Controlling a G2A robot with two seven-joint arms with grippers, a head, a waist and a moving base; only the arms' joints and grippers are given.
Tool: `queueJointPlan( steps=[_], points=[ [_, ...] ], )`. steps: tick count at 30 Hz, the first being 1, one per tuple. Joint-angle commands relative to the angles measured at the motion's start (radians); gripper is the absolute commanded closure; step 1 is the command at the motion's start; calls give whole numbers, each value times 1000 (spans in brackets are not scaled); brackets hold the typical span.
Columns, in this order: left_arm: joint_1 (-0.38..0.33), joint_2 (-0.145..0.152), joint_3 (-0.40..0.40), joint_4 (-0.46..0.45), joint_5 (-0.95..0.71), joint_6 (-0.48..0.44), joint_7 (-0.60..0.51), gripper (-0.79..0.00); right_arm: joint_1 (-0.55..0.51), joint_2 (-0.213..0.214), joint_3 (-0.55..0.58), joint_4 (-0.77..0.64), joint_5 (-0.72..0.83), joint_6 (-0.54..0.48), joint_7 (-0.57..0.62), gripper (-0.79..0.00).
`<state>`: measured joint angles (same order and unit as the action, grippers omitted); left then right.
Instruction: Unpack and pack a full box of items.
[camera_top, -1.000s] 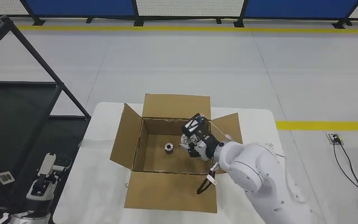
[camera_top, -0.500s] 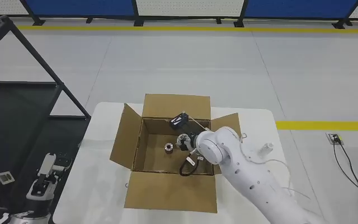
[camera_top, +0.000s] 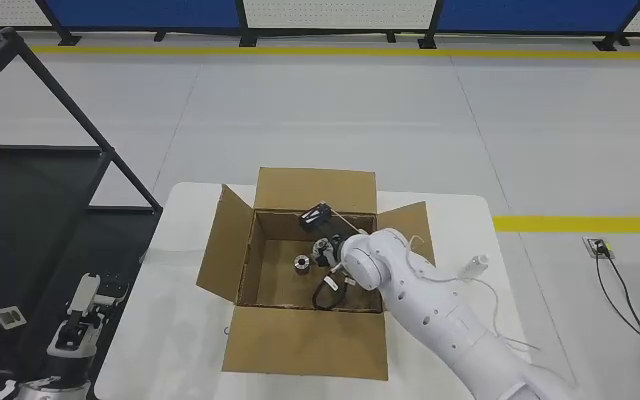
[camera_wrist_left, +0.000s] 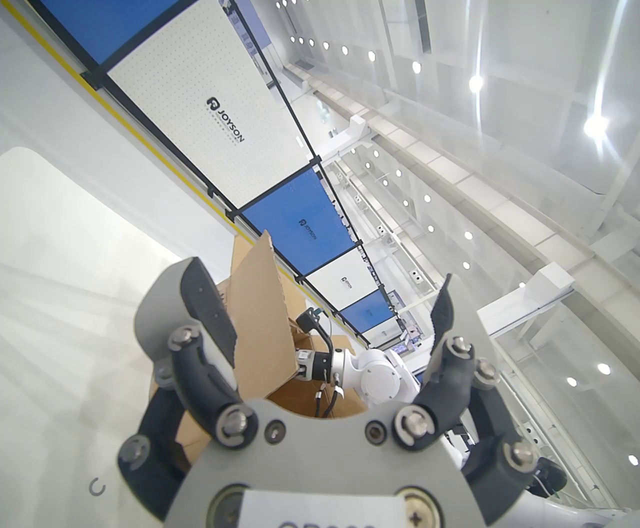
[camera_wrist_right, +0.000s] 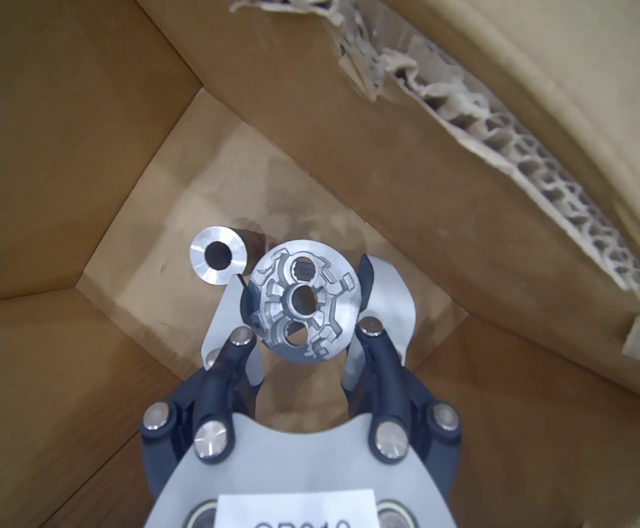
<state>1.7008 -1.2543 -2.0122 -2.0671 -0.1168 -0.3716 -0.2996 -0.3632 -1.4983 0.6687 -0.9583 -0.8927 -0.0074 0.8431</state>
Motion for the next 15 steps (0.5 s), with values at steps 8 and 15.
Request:
queueJointPlan(
  steps=[8, 15],
  points=[
    [0, 0, 0, 0, 0, 0, 0, -785, 49, -48, -29, 137, 15, -9, -35, -52],
    [0, 0, 0, 0, 0, 0, 0, -785, 78, -77, -31, 219, 36, -34, -58, -222]
  ],
)
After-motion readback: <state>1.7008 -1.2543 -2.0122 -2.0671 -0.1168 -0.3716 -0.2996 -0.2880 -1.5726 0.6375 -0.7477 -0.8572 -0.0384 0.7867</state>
